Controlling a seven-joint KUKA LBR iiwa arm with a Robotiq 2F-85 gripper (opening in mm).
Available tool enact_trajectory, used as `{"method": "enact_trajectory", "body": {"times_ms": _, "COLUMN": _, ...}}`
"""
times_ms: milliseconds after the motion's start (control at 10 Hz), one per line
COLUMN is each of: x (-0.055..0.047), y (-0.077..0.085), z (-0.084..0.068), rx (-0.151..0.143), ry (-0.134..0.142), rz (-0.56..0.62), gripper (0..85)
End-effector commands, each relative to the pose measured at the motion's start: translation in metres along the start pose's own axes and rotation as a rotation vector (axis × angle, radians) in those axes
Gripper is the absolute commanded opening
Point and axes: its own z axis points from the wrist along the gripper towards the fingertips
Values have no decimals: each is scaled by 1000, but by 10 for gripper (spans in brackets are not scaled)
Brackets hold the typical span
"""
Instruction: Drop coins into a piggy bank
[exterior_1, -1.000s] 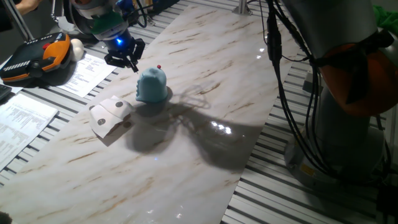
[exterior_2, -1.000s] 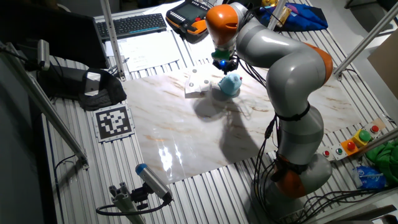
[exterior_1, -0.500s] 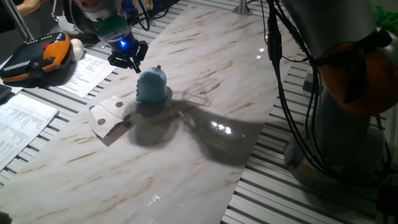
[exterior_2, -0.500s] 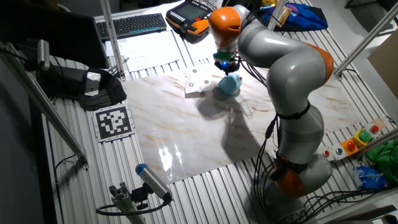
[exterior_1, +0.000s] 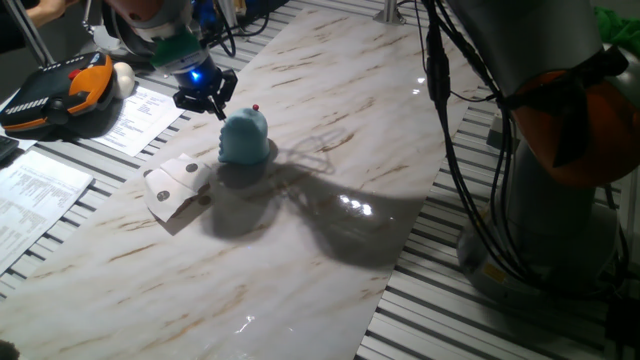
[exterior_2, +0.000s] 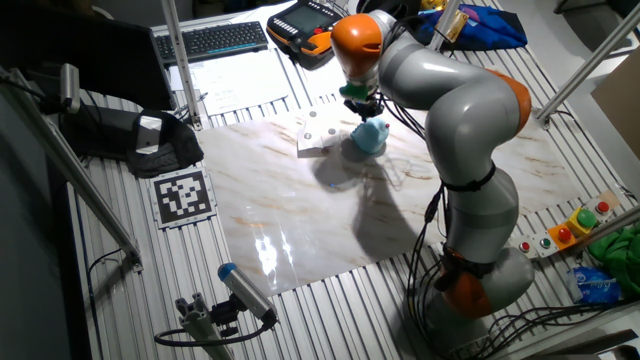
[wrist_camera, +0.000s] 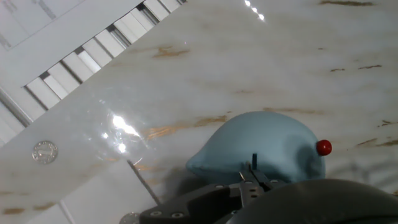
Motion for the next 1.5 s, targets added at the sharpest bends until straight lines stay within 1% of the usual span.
{"method": "enact_trajectory", "body": {"times_ms": 0, "x": 0, "y": -1, "z": 1, "rx": 3, "ry": 0, "rz": 6, "gripper": 0}}
{"method": "enact_trajectory", "body": {"times_ms": 300, "x": -1, "y": -1, "z": 2, "rx": 14, "ry": 3, "rz": 18, "gripper": 0}}
{"method": "enact_trajectory", "body": {"times_ms": 700, "x": -1, "y": 1, "z": 4, "rx": 17, "ry": -1, "rz": 24, "gripper": 0}}
{"method": "enact_trajectory", "body": {"times_ms": 1200, "x": -1, "y": -2, "z": 6, "rx": 23, "ry": -8, "rz": 29, "gripper": 0}}
{"method": "enact_trajectory", "body": {"times_ms": 1400, "x": -1, "y": -2, "z": 6, "rx": 25, "ry": -6, "rz": 29, "gripper": 0}}
